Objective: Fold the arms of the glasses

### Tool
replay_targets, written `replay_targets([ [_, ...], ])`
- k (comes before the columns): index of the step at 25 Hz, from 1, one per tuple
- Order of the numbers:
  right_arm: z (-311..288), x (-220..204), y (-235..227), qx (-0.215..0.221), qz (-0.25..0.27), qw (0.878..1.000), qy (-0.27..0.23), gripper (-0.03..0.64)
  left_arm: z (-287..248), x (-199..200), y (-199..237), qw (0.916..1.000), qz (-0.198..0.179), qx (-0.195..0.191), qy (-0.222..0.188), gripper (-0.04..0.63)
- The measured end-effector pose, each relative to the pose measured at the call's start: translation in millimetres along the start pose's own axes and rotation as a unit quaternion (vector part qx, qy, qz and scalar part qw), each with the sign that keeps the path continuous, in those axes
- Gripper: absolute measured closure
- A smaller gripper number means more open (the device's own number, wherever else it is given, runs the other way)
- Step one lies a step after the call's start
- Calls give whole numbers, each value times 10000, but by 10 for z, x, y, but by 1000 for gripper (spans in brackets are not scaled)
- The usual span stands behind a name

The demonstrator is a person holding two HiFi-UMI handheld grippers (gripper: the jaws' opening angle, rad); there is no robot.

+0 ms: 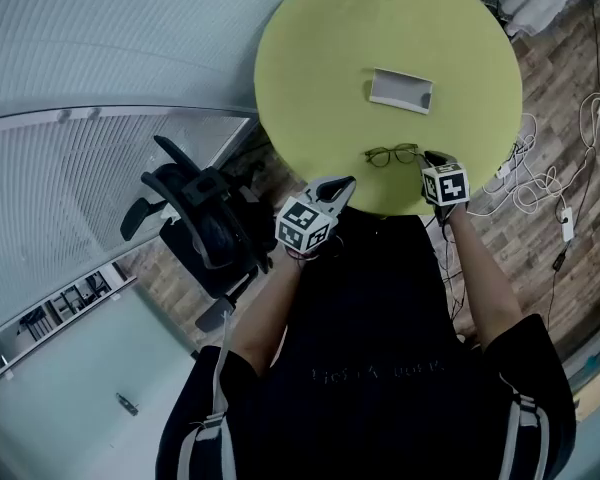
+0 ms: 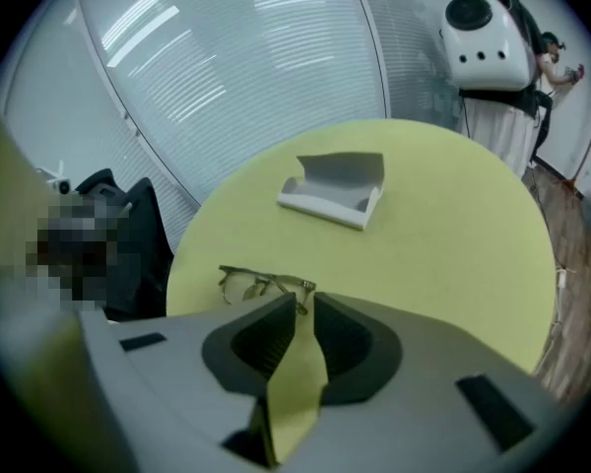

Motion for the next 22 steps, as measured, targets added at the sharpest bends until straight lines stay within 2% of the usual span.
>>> replay_targets([
  [4, 478, 58, 111, 168, 46, 9979, -620, 577, 29, 156, -16, 9991, -92, 41, -422, 571],
  [6, 744, 98, 246, 317, 332, 9938, -1016, 577, 69, 282, -82, 9970, -156, 22, -761, 571],
  [10, 1204, 150, 634, 674, 890, 9776, -1786, 580, 177, 475, -282, 9911, -710, -93, -1126, 571],
  [13, 1462, 172, 902, 794, 1253, 9643, -2193, 585, 248, 586, -405, 9858, -974, -146, -1360, 572],
  [17, 1685, 136, 1120, 925, 1472, 9513, -2547, 588, 326, 719, -495, 9799, -1134, -126, -1639, 572],
  [22, 1841, 97, 1238, 1048, 1635, 9434, -2689, 589, 370, 782, -559, 9756, -1380, -170, -1698, 571],
])
Point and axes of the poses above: the fingertips, and each gripper's own axes: z backward along the fingers, y to its left, x out of its top, the point moved 10 cm from there along z, backward along the fingers, and after that the axes turned 5 degrees about -z, right-handed, at the moved point
